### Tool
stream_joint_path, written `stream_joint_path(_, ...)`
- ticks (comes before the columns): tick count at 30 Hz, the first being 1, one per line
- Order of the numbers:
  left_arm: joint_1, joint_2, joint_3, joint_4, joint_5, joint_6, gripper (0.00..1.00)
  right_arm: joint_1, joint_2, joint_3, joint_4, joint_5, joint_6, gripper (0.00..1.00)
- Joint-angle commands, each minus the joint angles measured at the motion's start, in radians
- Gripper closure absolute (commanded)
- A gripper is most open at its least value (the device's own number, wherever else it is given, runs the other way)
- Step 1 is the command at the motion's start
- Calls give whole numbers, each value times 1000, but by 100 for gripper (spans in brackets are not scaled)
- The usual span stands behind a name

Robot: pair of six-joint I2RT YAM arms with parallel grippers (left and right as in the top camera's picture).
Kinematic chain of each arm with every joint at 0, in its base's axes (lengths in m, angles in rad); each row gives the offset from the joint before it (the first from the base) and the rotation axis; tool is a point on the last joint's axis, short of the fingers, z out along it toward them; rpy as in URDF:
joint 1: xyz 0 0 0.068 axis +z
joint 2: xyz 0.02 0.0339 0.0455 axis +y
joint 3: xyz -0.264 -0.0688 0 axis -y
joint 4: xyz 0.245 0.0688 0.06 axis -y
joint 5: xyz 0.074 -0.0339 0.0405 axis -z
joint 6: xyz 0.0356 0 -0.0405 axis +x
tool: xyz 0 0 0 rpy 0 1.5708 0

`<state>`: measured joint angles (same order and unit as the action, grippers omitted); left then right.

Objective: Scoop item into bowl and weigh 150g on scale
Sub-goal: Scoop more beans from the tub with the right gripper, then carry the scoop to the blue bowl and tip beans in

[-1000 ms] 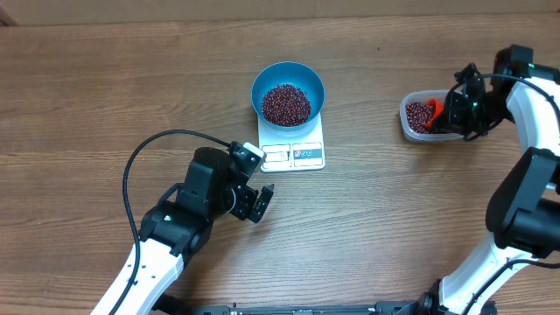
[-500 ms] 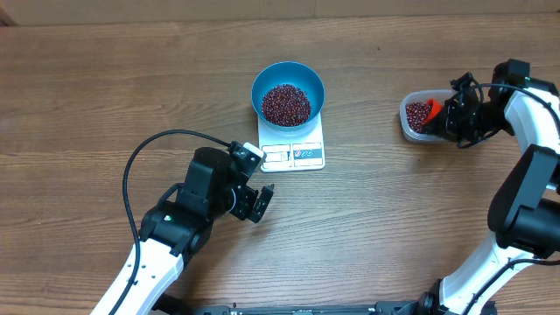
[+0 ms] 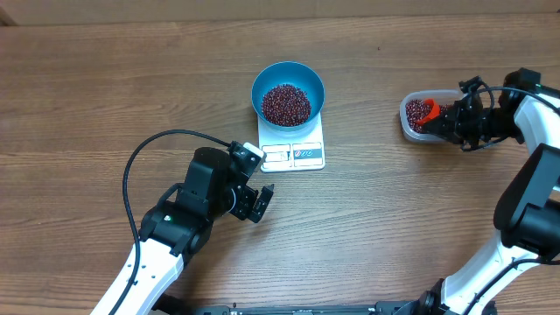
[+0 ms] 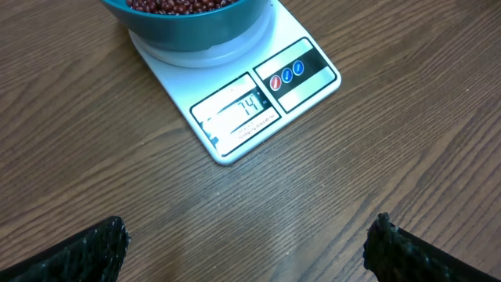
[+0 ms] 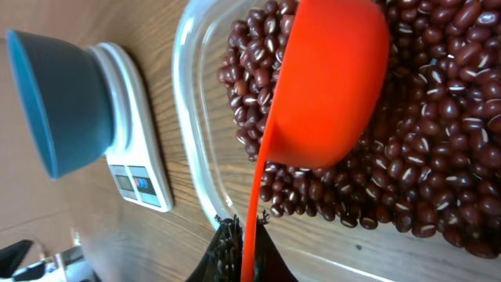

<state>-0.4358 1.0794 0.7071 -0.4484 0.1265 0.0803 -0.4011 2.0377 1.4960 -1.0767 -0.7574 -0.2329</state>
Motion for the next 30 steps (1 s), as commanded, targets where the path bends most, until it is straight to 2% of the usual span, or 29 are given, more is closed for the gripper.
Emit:
stream_joint_path(1, 4, 5, -3, 2, -6, -9, 0, -21, 9, -3, 2, -99, -39, 96)
stream_joint_path(14, 4, 5, -3, 2, -6, -9, 0, -82, 9, -3, -57, -147, -95, 96)
stream_joint_path(22, 3, 5, -3, 2, -6, -9, 0, -143, 9, -3, -117, -224, -175, 96)
stream_joint_path(30, 3, 5, -3, 2, -6, -9, 0, -161, 8, 5, -221, -323, -321, 96)
